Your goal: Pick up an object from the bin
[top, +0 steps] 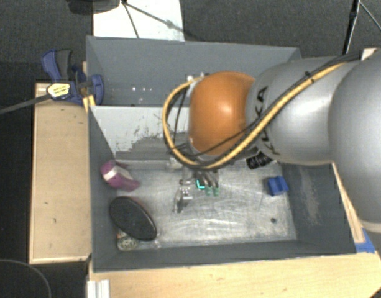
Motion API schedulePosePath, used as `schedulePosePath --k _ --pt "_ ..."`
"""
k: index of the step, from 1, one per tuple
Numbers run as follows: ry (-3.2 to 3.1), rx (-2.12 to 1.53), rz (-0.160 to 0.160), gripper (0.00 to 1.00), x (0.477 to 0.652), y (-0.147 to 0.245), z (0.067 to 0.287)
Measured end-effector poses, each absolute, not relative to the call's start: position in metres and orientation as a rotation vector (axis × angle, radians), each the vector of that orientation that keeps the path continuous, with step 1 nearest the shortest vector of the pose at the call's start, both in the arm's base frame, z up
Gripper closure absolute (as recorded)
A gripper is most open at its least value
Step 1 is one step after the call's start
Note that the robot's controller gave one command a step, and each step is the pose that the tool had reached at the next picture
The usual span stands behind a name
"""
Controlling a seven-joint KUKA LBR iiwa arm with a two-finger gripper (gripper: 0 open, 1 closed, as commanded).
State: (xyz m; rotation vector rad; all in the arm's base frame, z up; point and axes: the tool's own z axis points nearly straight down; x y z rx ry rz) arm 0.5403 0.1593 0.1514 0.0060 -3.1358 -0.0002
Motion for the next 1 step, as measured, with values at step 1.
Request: schedulePosePath --k 1 --pt "-3.136 -0.125 0.003 0.0 0.542 0.111 0.1052"
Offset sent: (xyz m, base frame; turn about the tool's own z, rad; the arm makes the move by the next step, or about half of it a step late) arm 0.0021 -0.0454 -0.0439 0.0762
